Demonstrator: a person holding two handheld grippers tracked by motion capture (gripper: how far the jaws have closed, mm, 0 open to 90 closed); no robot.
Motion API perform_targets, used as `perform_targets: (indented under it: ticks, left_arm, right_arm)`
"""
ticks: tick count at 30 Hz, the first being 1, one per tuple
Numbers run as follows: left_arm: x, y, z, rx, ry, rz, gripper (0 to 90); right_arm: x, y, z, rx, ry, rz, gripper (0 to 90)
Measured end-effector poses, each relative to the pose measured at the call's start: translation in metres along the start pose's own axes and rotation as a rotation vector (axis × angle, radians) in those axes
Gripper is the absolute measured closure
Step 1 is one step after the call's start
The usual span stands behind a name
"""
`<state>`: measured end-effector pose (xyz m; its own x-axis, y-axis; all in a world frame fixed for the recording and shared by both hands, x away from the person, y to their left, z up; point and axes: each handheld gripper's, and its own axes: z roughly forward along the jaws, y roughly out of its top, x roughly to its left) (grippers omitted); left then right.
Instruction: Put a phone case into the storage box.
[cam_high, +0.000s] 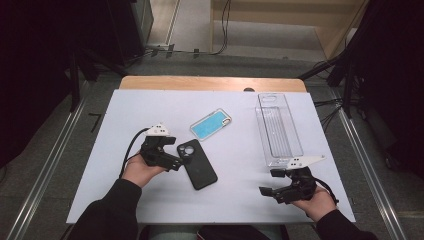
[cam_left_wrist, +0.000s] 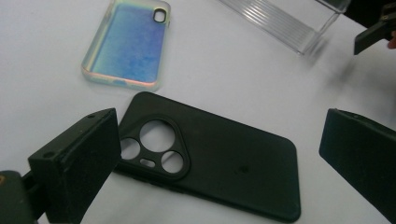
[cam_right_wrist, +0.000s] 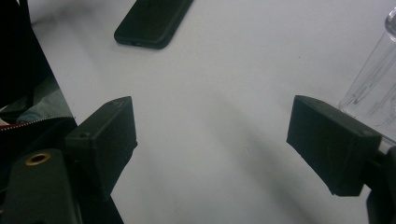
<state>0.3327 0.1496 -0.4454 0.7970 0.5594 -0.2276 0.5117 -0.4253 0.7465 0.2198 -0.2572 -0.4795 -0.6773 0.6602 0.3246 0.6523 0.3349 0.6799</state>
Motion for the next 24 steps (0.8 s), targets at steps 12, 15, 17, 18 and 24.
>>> perform_targets:
  ticks: [12,15,17,18,24]
  left_arm:
    - [0.015,0.019,0.016,-0.002,0.005,0.008,0.0]
    - [0.019,0.023,0.018,-0.005,0.002,0.000,0.0]
    - [0.021,0.025,0.021,-0.013,0.007,-0.004,0.0]
    - [0.022,0.026,0.022,-0.009,0.007,-0.003,0.0]
    - [0.027,0.034,0.031,-0.006,0.017,0.020,0.0]
  right_arm:
    - [0.001,0.000,-0.001,-0.005,0.008,-0.001,14.1]
    - [0.000,0.000,-0.001,-0.008,0.011,-0.002,14.1]
    - [0.000,0.000,-0.001,-0.005,0.011,-0.003,14.1]
    - [0.000,0.000,-0.001,-0.003,0.010,0.001,14.1]
    - [0.000,0.000,0.000,-0.004,0.012,-0.002,14.1]
